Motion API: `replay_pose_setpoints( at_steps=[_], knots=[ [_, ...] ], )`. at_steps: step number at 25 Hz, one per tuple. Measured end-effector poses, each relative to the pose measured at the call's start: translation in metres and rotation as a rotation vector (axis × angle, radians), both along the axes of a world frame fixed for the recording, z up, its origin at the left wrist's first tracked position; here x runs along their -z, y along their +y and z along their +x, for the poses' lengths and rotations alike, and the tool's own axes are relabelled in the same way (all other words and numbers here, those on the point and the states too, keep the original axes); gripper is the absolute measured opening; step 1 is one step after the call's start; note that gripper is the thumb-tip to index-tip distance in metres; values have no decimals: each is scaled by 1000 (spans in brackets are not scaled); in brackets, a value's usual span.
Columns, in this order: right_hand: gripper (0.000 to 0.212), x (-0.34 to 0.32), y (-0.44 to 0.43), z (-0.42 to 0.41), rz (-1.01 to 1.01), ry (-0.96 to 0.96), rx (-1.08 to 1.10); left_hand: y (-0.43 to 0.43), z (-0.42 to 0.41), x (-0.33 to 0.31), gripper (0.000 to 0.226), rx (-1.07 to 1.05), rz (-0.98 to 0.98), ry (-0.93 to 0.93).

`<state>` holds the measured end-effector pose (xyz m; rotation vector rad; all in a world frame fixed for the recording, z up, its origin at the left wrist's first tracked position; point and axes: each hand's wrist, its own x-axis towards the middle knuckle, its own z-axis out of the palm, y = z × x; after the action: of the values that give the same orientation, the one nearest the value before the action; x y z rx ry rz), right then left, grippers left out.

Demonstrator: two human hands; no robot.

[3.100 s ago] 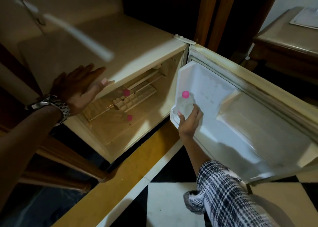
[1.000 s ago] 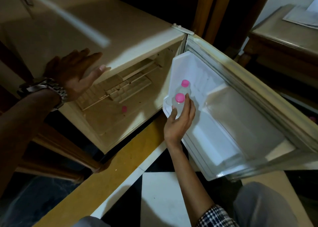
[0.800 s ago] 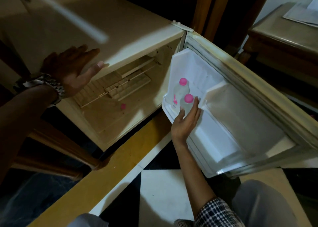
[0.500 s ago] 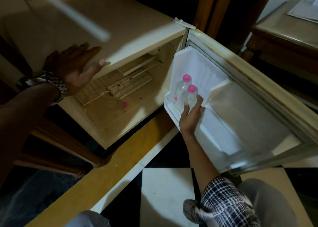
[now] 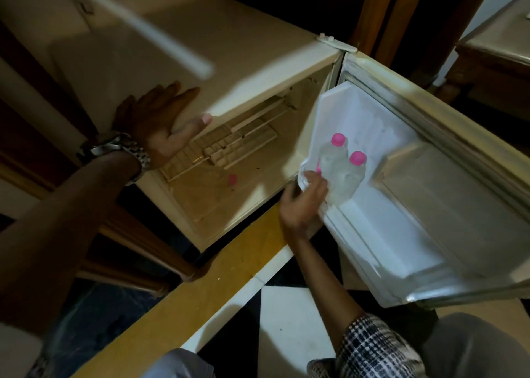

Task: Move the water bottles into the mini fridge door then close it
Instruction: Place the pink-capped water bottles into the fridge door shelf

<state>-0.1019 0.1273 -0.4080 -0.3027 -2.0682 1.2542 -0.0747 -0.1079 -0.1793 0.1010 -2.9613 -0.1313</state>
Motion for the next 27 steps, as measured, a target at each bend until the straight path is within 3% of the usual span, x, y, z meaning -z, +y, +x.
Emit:
replay_pose_setpoints(
  at_steps=[1,3,5,7,10,13,14,16,18,20,22,24,27],
  knots=[
    [30,1,-21,-1,43,-45,-250,4,3,-1,77,2,5,-32],
    [42,-2,-74,-16,228,-374,-633,7,5,-4,80,-26,35,-65],
    [61,-1,-104,-38,445,-687,-818,8,4,-3,84,-9,27,-44],
    [76,5,-121,-57,473,-881,-935,3,4,2,87,-11,21,-35],
    [79,18,-135,-60,432,-912,-846,1,0,3,92,-5,2,-22],
    [80,22,-145,-52,194,-1029,-848,2,1,0,91,3,-9,-27],
    [76,23,-145,-47,216,-1019,-846,2,2,0,90,1,-10,-24],
    [58,23,-139,-38,392,-854,-694,4,3,-1,88,-2,-20,-30],
    [48,26,-132,-28,397,-689,-499,4,2,-1,86,-1,-6,-49],
    [63,28,-137,-15,257,-714,-564,4,1,0,85,-5,-5,-59],
    [74,29,-156,-9,22,-875,-665,2,-1,0,85,-1,-7,-57],
    [84,22,-173,-17,-247,-975,-609,1,0,1,84,-2,-20,-56],
    [96,7,-191,-36,-524,-937,-441,1,2,3,81,3,-30,-41]
  ],
)
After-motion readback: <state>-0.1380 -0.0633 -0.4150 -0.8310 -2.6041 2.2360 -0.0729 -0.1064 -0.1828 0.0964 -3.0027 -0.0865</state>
